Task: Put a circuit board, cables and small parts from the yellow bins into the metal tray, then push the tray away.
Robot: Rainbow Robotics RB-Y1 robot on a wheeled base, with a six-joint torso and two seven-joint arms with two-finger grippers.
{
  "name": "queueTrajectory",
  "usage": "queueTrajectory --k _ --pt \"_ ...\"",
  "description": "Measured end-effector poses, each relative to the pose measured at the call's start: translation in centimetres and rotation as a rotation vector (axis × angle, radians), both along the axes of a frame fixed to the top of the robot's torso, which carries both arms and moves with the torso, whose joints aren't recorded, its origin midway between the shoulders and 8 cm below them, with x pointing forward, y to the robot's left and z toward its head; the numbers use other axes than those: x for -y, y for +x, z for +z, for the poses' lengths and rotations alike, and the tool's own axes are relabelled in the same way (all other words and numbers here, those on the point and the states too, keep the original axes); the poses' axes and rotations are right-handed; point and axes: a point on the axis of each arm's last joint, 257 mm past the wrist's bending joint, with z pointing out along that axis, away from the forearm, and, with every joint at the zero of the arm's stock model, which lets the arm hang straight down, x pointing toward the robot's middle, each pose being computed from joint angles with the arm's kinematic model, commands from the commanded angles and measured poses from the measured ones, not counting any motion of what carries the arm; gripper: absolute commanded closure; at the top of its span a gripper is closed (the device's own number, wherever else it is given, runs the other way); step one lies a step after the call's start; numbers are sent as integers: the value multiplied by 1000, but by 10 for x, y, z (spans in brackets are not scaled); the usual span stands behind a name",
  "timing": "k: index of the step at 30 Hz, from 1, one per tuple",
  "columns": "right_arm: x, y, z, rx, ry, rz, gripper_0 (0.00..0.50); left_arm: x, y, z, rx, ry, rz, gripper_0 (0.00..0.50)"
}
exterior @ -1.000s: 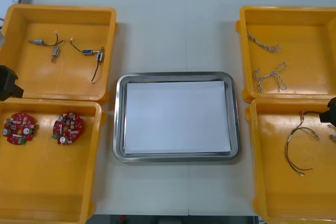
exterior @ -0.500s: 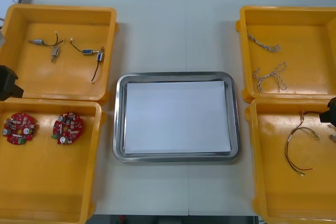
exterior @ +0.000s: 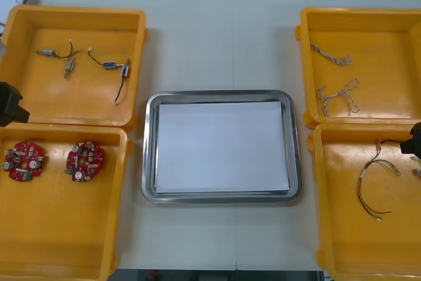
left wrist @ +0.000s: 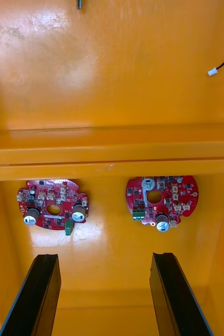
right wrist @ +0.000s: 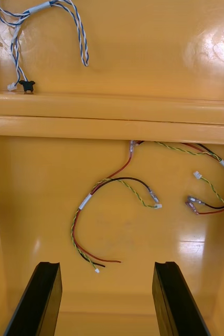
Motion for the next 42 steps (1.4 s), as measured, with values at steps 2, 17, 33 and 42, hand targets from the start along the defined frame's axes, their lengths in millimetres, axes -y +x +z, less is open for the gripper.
queueTrajectory --k 2,17,33,42 --pt "0 0 0 0 0 0 0 0 0 0 0 0 0 0" --pt "0 0 0 0 0 0 0 0 0 0 0 0 0 0" --pt "0 0 0 0 0 0 0 0 0 0 0 0 0 0" --pt "0 0 0 0 0 0 0 0 0 0 0 0 0 0"
